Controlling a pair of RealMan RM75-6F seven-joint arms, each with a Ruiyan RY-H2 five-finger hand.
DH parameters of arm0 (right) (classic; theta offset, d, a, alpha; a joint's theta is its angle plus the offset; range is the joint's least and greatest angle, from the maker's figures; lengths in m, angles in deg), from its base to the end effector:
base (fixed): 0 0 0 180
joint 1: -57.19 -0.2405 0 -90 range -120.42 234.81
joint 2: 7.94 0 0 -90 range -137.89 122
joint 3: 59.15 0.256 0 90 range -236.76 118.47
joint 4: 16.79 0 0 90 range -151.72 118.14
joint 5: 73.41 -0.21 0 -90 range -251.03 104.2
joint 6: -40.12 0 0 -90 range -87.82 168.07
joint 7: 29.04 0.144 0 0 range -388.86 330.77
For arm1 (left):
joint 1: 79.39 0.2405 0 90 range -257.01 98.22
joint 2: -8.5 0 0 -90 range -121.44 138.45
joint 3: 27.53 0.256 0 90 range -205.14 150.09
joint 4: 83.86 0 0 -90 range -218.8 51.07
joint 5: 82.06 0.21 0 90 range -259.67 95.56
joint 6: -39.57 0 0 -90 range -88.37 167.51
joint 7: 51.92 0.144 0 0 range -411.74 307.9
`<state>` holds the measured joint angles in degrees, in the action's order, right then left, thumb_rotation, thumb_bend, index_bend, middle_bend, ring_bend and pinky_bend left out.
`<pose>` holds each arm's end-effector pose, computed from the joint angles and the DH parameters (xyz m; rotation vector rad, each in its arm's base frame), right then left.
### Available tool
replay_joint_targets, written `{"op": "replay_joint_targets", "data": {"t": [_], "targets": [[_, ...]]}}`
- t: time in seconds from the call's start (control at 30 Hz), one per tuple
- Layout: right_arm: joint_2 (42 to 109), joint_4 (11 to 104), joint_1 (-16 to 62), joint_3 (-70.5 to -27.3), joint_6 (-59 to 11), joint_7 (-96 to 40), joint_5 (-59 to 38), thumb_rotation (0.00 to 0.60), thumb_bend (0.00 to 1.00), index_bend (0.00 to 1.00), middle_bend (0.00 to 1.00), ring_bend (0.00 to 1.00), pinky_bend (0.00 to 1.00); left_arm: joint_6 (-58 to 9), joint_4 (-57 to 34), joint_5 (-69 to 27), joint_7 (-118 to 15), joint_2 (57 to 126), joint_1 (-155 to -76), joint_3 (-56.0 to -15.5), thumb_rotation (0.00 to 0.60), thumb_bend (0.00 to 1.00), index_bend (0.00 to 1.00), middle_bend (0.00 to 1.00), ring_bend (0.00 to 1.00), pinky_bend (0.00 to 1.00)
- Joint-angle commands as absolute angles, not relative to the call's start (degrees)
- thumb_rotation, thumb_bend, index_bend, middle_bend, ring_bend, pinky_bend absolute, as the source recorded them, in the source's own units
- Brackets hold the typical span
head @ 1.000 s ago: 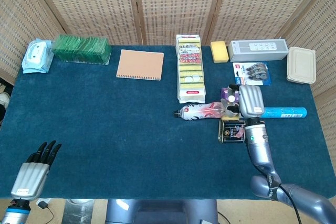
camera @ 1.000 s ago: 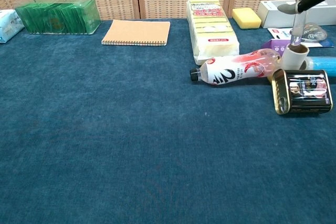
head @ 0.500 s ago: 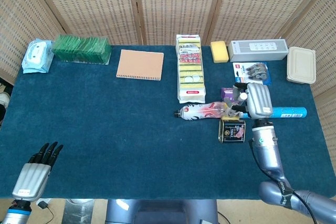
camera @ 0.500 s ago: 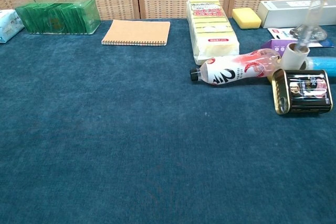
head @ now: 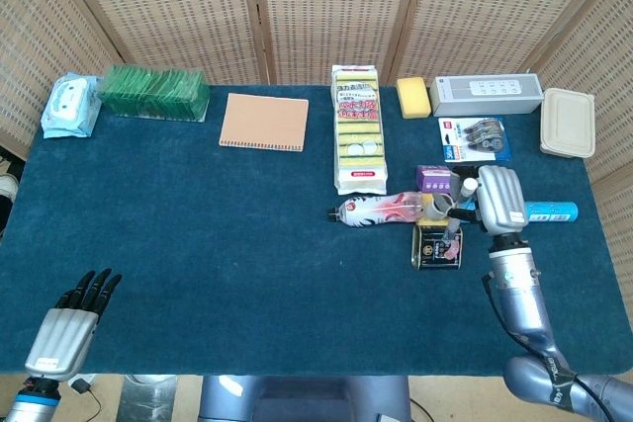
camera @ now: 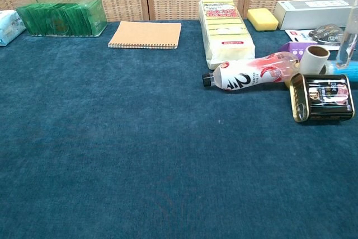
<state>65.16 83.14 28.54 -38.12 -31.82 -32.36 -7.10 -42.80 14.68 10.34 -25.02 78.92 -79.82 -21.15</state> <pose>-0.1732 -0.3344 0.1285 1.3028 -1.0478 1.3382 -0.2832 0.1188 0.0867 -1.6665 -0.8267 -0.6275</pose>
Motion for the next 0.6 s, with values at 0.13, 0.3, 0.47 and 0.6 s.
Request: {"op": "replay_joint_targets", "data": {"t": [0.13,0.3,0.47,0.6], "targets": [[60.9,90.0,32.3,-40.8,-35.1,-33.3,-4.1,0.600,0.36,0.79,1.00,1.00,1.00,-42.1,14.6,10.8,-25.3,78.6,-80.3,-21.0,0.600,0.21,0.04,0.07,0.06,0.25],[59.9,97.6,36.5,-43.5,-41.1,-36.1,-1.8,0.600,0.38,0.79,1.00,1.00,1.00,-41.2,14.6,10.9,-25.5,78.3,-81.0,-21.1,0.600,0.21,0.04,0.07,0.06,0.25],[58.4,106.9,41.6,-49.1,-48.1,-39.5,10.0,0.600,0.39,0.79,1.00,1.00,1.00,-39.6,14.5,11.3,-25.4,77.9,-81.9,-20.7,0.600,0.21,0.04,0.08,0.06,0.25],[59.2,106.0,40.7,-43.2,-50.0,-40.8,2.1,0.600,0.39,0.79,1.00,1.00,1.00,-39.5,14.4,11.9,-26.5,77.2,-82.2,-20.6,0.600,0.21,0.04,0.08,0.06,0.25]]}}
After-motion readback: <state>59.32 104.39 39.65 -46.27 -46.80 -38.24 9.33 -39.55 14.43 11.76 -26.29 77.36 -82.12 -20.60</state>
